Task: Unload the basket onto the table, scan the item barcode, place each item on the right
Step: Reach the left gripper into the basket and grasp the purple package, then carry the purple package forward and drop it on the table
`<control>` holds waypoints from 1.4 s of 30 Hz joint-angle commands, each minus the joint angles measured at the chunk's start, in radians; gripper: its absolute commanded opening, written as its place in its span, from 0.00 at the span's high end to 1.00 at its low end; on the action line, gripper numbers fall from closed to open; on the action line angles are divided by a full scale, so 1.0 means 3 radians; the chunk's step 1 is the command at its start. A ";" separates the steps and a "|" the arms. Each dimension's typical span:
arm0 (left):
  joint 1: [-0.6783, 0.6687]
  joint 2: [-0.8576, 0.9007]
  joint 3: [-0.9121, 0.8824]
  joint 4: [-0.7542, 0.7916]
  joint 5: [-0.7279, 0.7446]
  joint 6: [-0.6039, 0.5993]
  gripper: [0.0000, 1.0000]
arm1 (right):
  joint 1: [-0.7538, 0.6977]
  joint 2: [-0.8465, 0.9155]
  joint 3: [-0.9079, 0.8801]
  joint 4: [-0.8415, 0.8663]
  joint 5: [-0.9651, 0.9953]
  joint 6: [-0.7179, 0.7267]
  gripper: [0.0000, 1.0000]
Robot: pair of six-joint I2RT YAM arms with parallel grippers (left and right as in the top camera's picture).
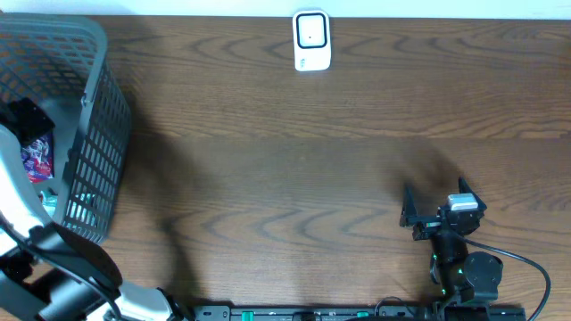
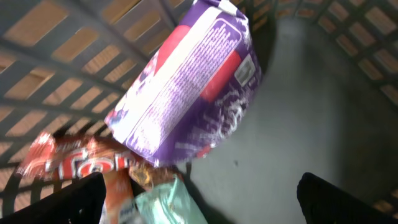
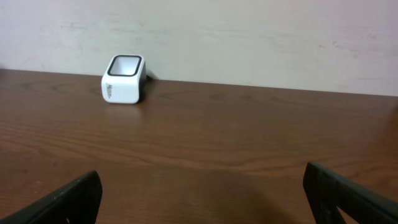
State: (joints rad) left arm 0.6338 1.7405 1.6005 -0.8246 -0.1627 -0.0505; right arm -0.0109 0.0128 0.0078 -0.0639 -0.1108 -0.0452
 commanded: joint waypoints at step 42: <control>0.0019 -0.1643 0.0053 0.1526 0.1197 -0.0829 0.93 | -0.0033 -0.0011 -0.0008 -0.0011 0.0014 -0.0041 0.01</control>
State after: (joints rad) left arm 0.6727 1.3540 1.6066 -0.4030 0.0051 -0.1604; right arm -0.0109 0.0128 0.0078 -0.0639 -0.1108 -0.0452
